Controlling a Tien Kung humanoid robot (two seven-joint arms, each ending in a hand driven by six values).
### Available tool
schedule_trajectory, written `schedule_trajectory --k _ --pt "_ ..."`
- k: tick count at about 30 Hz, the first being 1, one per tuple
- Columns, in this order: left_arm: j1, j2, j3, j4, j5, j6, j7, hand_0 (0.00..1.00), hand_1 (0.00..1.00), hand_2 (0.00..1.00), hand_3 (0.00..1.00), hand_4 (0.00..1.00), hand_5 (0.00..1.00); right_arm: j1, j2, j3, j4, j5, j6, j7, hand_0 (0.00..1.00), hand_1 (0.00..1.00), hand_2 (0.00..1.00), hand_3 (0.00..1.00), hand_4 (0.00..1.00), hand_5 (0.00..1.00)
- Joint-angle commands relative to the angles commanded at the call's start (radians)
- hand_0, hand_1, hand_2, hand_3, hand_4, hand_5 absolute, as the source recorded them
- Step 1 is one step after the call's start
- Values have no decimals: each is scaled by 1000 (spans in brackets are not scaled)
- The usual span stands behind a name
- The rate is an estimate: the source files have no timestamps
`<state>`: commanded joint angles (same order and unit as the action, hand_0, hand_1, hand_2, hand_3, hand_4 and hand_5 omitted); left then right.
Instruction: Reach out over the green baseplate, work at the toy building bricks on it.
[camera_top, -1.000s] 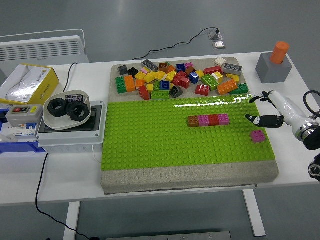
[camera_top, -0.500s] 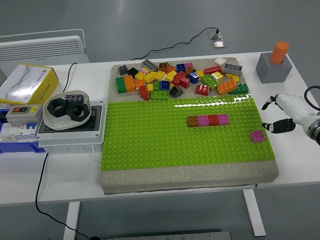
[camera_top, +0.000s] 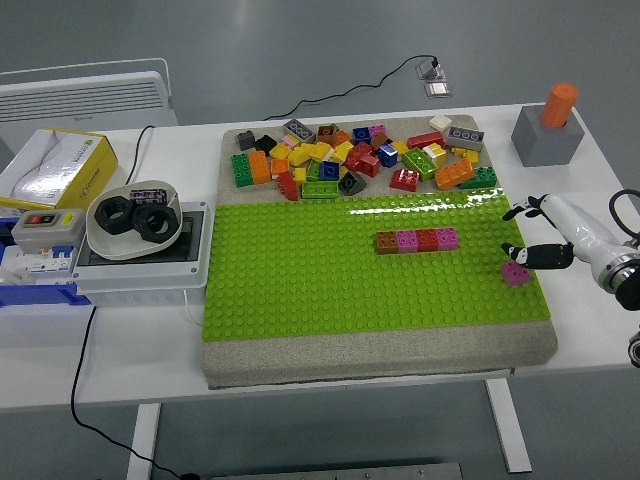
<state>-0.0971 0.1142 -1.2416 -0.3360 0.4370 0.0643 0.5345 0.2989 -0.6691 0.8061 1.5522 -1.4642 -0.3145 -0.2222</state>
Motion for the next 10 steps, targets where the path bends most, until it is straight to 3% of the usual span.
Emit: schedule_trajectory --k 4,5,9,10 --pt "-1 1 1 1 0 -1 -1 641 625 772 998 998 998 -12 12 59 -3 -63 -69 90 662 618 700 654 706 211" --pt "-1 1 1 1 0 -2 -2 642 625 772 998 998 998 -15 7 72 5 -94 -66 103 532 471 661 632 720 199" --pt "-1 2 2 1 -2 -2 -3 642 625 772 998 998 998 -30 -16 114 60 -111 3 48 532 471 661 632 720 199" --pt "-1 2 2 1 -2 -2 -4 642 625 772 998 998 998 -37 -16 121 70 -76 -9 66 532 471 661 632 720 199"
